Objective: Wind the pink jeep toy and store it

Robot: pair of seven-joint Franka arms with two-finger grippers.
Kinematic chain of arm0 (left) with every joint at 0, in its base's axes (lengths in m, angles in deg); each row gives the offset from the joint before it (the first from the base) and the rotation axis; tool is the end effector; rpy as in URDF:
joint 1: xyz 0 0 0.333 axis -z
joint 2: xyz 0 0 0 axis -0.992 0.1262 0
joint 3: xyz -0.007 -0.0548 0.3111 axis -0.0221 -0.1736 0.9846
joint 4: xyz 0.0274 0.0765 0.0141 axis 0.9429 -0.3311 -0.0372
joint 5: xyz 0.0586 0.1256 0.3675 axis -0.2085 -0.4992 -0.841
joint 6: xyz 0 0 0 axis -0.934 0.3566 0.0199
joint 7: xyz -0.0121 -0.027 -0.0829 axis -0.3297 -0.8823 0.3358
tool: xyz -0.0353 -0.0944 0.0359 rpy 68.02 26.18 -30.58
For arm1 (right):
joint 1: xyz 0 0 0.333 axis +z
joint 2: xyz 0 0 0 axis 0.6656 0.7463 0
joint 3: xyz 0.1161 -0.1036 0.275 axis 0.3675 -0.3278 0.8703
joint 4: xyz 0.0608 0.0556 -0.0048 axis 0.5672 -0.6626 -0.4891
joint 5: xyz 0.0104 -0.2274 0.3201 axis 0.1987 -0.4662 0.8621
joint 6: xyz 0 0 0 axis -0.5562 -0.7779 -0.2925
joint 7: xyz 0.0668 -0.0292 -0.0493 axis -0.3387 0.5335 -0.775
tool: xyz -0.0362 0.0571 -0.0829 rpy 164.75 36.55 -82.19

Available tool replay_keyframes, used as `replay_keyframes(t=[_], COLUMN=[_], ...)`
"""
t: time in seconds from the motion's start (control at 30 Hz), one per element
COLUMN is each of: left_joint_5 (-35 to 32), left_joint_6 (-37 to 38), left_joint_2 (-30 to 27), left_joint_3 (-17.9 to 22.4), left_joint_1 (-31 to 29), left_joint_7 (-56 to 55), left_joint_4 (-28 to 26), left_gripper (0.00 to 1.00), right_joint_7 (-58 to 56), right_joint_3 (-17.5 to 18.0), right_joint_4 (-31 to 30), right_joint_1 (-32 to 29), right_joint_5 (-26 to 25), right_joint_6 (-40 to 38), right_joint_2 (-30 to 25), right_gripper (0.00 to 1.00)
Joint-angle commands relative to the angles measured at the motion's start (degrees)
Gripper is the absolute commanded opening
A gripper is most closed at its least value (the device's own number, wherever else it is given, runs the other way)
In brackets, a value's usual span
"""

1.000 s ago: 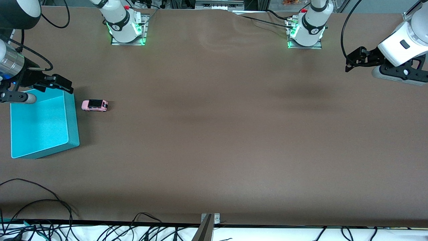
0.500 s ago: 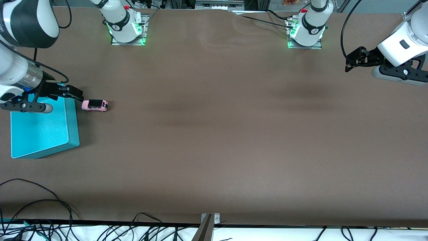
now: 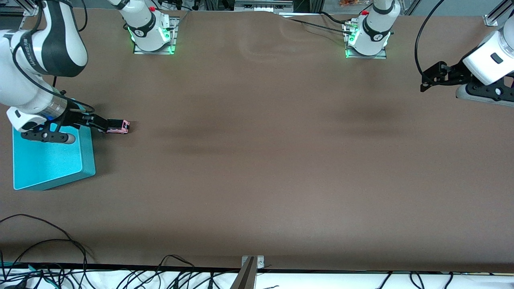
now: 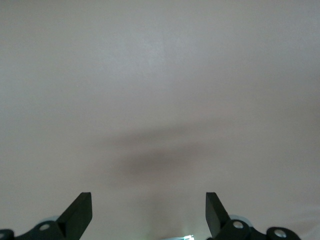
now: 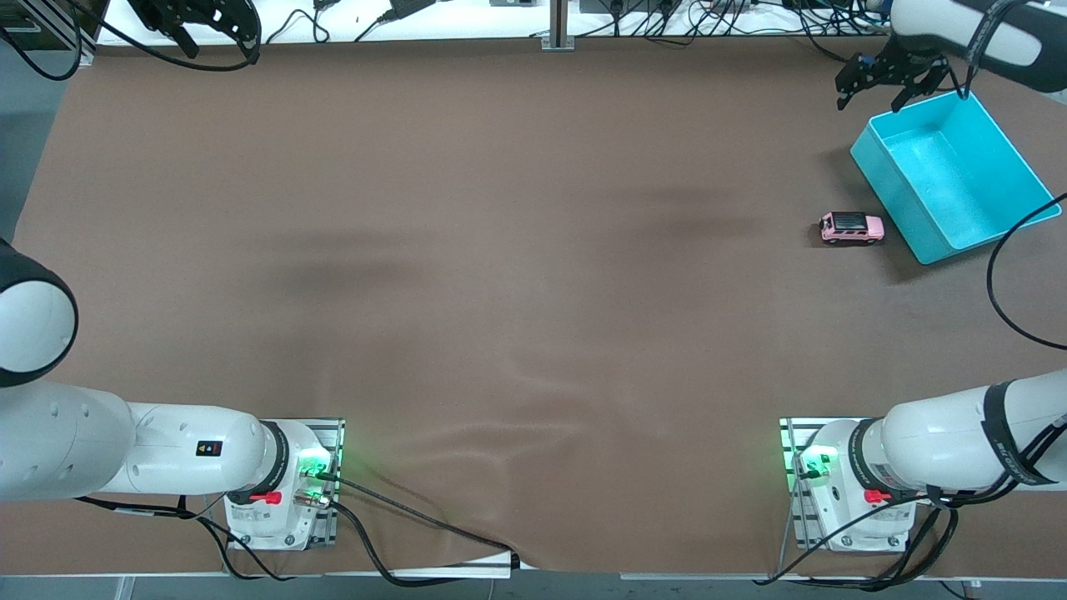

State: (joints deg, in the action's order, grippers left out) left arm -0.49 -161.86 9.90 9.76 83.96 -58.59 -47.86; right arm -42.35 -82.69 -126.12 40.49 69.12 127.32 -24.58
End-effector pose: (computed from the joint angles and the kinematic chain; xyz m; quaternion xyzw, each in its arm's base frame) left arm 0.5424 -0.0380 0.6157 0.9961 -0.0739 -0.0457 0.0121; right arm 0.5715 -0.0073 0.4208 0.9990 -0.0438 -0.0120 0.0063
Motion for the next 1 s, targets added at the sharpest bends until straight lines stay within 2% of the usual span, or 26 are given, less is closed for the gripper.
replay_keyframes(t=[0.0,0.3,0.7,0.97], left_joint_5=[0.68,1.03,0.68,0.77], left_joint_6=[-0.55,-0.20,-0.02,0.15], left_joint_2=[2.98,3.34,3.34,3.25], left_joint_3=[-0.46,-0.55,-0.72,-0.81], left_joint_1=[-0.77,-1.74,-1.12,-1.03], left_joint_7=[0.14,0.32,0.32,0.23], left_joint_4=[3.57,4.53,4.53,4.62], left_gripper=[1.00,1.00,1.00,1.00], right_joint_7=[-0.27,-0.18,1.13,18.44], right_joint_3=[0.37,0.28,-0.07,-0.51], right_joint_4=[-5.50,-11.30,-16.23,-19.13], right_joint_1=[-0.78,-1.22,-3.77,-3.94], right_joint_5=[-0.85,-0.76,-0.24,-0.33], right_joint_6=[5.14,11.39,16.05,17.54], right_joint_2=[-1.32,0.08,1.23,1.49], right_gripper=[1.00,1.00,1.00,1.00])
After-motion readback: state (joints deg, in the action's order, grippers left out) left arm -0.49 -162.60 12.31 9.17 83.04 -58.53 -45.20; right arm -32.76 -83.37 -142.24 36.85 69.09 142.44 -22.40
